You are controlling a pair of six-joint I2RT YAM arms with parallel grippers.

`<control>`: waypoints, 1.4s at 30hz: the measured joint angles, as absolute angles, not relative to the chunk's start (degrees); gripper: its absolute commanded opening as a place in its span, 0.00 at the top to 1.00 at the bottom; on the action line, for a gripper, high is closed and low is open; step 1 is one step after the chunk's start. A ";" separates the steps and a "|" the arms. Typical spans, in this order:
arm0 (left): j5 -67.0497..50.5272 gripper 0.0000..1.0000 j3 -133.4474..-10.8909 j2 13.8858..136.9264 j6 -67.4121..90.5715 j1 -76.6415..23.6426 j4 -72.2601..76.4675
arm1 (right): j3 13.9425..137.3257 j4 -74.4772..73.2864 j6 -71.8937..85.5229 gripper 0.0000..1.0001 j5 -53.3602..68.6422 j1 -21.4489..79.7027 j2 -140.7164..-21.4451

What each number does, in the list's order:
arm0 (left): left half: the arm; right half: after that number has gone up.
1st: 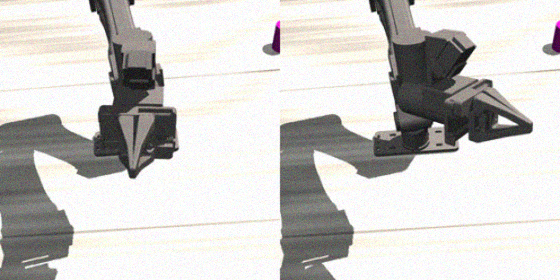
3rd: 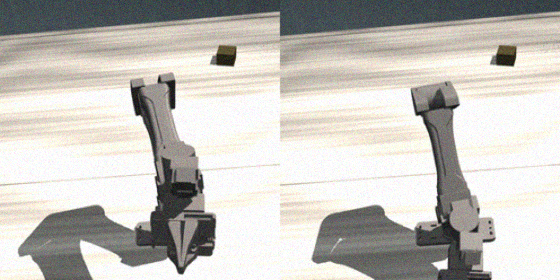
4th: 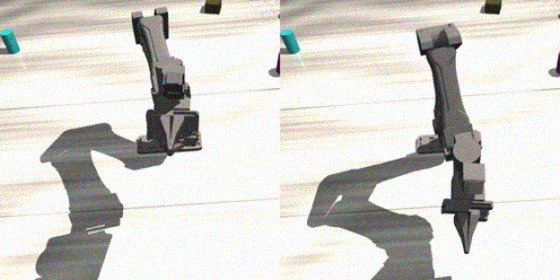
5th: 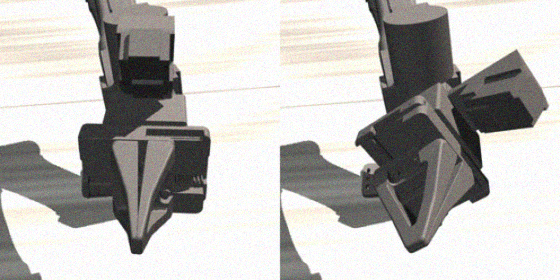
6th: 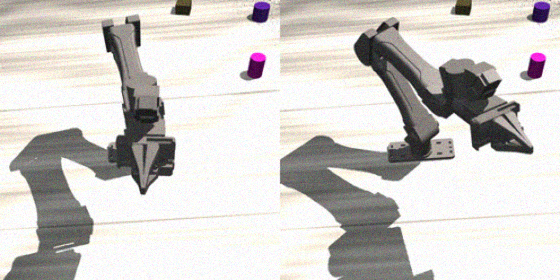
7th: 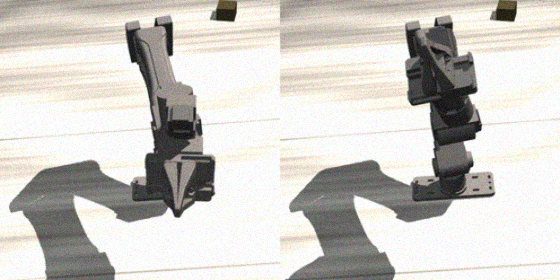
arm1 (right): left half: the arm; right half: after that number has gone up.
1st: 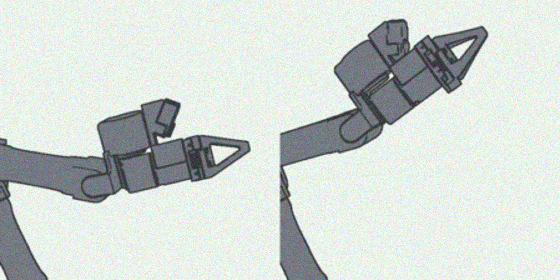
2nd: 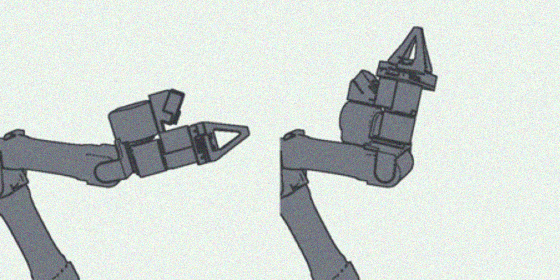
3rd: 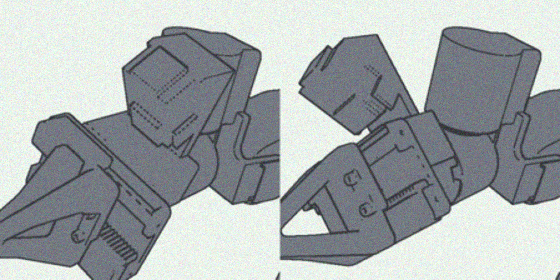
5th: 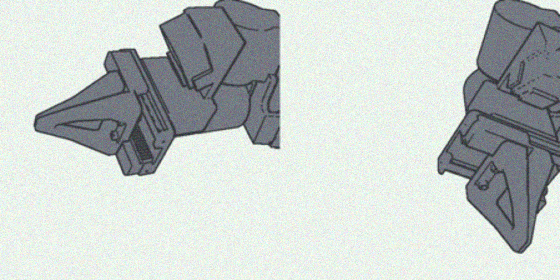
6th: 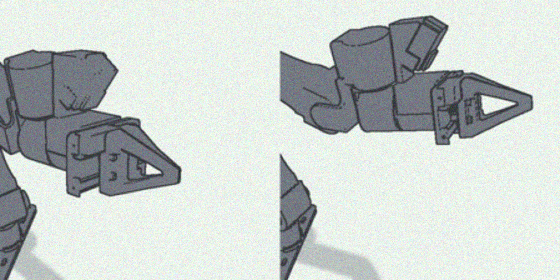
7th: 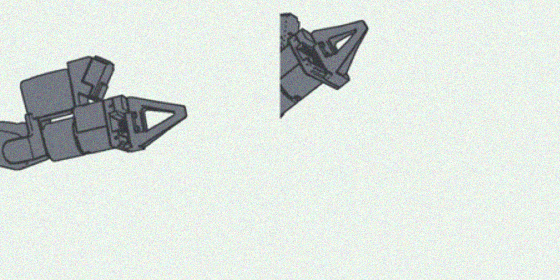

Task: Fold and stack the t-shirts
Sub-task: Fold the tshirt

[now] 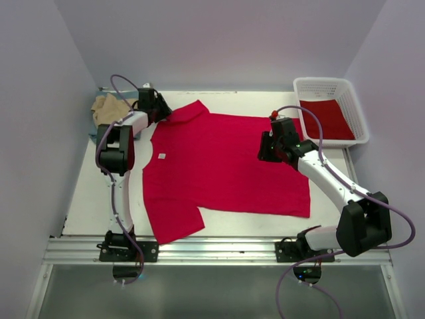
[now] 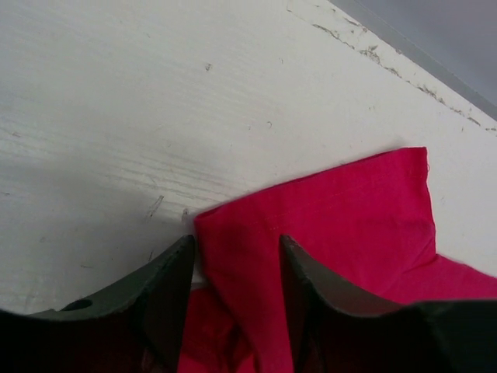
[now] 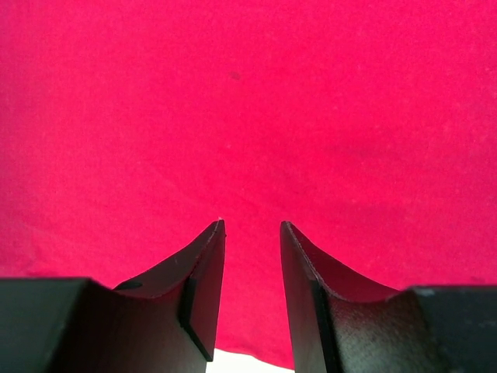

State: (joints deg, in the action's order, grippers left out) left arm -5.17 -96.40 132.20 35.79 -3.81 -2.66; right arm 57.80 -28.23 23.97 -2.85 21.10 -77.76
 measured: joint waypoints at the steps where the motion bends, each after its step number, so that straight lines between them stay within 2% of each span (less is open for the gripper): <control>1: -5.30 0.55 -96.60 132.55 36.32 -3.81 -2.24 | 57.80 -28.23 23.97 0.62 -2.85 21.10 -77.76; 3: -5.72 0.63 -97.23 133.45 37.12 -3.81 -1.58 | 57.80 -28.25 23.94 0.62 -2.87 21.10 -77.76; 7: -6.26 0.74 -98.89 135.31 38.68 -3.81 -0.32 | 57.80 -28.27 23.90 0.64 -3.07 21.10 -77.76; 11: -6.61 0.92 -99.55 136.44 39.79 -3.81 0.45 | 57.80 -28.29 23.88 0.67 -3.16 21.10 -77.76; 12: -6.66 1.00 -99.66 136.62 39.94 -3.81 0.58 | 57.80 -28.29 23.86 0.68 -3.25 21.10 -77.76; 15: -6.83 1.00 -100.09 136.94 39.88 -3.81 0.73 | 57.80 -28.29 23.88 0.69 -3.40 21.10 -77.76; 18: -6.83 1.00 -100.12 136.94 39.64 -3.75 0.75 | 57.80 -28.29 23.86 0.75 -3.53 21.10 -77.76; 19: -6.83 1.00 -100.12 136.94 39.53 -3.70 0.80 | 57.80 -28.29 23.88 0.81 -3.70 21.10 -77.76; 21: -6.90 1.00 -100.07 136.90 39.33 -3.60 0.91 | 57.80 -28.27 23.94 0.85 -4.69 21.10 -77.76; 24: -6.61 1.00 -99.26 136.14 38.33 -3.14 1.02 | 57.91 -28.23 24.36 1.00 -7.75 21.10 -78.37; 30: -3.27 1.00 -98.89 132.53 35.22 -1.30 -0.84 | 62.57 -28.73 24.86 1.00 -15.59 21.10 -86.24; 42: -1.13 1.00 -99.22 126.67 31.79 2.87 -3.05 | 82.41 -30.13 24.71 1.00 -22.83 20.34 -104.84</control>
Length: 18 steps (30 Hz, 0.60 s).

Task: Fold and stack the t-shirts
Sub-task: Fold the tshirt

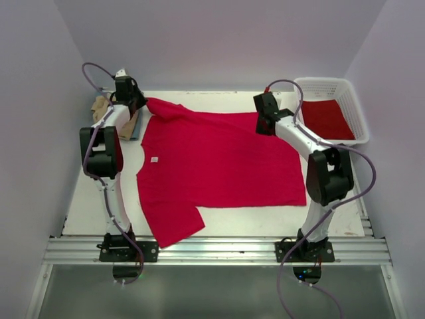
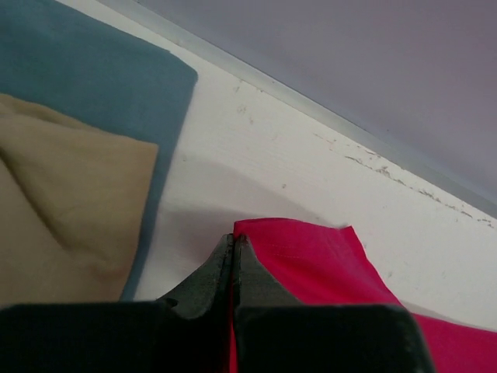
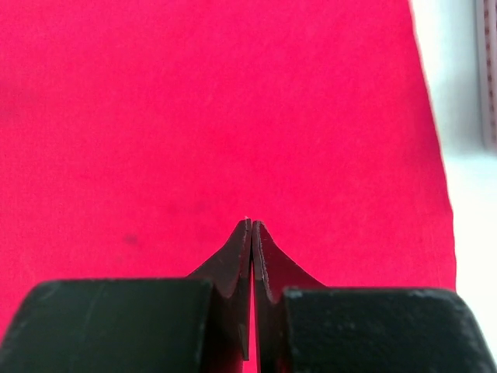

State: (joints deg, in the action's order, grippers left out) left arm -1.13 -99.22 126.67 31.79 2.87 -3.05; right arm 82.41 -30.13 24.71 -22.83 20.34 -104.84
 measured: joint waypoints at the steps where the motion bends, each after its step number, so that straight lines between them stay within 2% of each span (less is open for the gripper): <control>1: -1.10 1.00 -99.18 126.65 31.77 3.49 -3.33 | 84.05 -29.91 24.64 0.94 -22.79 19.99 -106.21; 2: -1.08 1.00 -99.07 126.65 31.77 4.10 -3.55 | 86.21 -30.06 24.62 0.84 -22.55 19.38 -108.12; 3: -1.06 1.00 -98.87 126.63 31.77 4.69 -3.64 | 88.60 -30.33 24.77 0.64 -22.37 18.72 -110.06; 5: -1.30 1.00 -98.63 126.56 31.79 5.82 -3.92 | 93.32 -30.41 24.84 0.43 -21.41 17.17 -113.99; 6: -1.45 1.00 -98.56 126.56 31.83 6.37 -4.03 | 96.12 -30.96 24.75 0.36 -21.10 16.40 -116.29; 8: -1.96 1.00 -98.56 126.56 31.86 7.27 -4.05 | 103.50 -32.47 24.43 0.34 -20.40 15.00 -121.60; 14: -4.12 1.00 -98.56 126.56 31.86 8.14 -4.01 | 128.70 -35.90 22.76 0.35 -19.35 12.58 -140.38; 18: -6.04 1.00 -98.56 126.56 31.88 8.03 -3.99 | 134.61 -36.38 20.29 0.30 -18.41 11.77 -147.92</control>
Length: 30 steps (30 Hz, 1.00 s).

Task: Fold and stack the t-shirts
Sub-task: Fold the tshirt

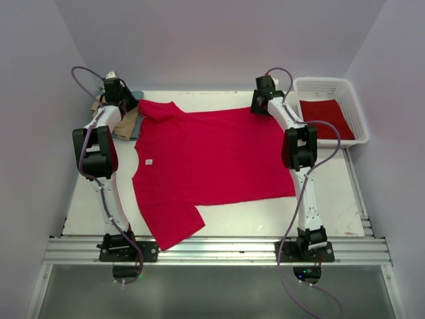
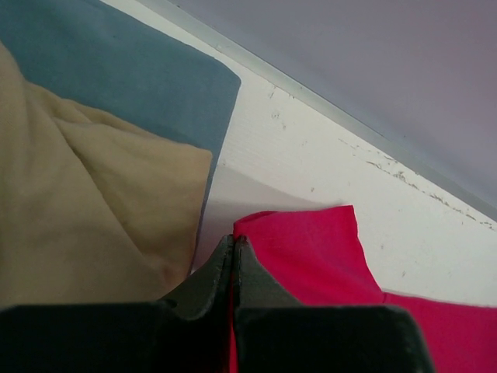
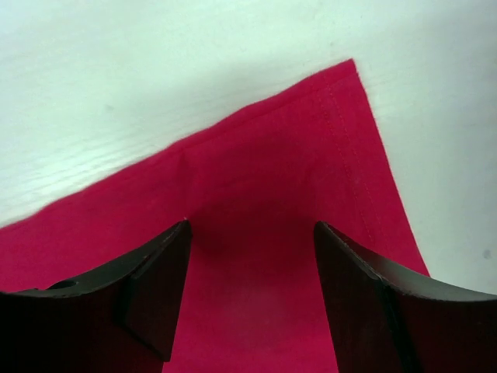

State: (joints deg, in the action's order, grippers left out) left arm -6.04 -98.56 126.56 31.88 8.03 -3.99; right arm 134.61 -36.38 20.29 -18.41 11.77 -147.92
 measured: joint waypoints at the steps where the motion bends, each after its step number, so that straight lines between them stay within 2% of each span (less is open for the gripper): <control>1: -6.50 1.00 -98.56 126.56 31.88 8.01 -3.99 | 134.69 -36.38 19.66 0.29 -18.33 11.60 -148.94; 21: -15.62 1.00 -98.67 127.02 31.90 6.94 -2.17 | 140.16 -30.59 10.37 0.24 -12.08 4.99 -153.25; 30: -17.23 1.00 -98.70 127.98 31.90 6.92 -1.83 | 142.52 -27.79 10.17 0.41 -8.58 3.99 -155.41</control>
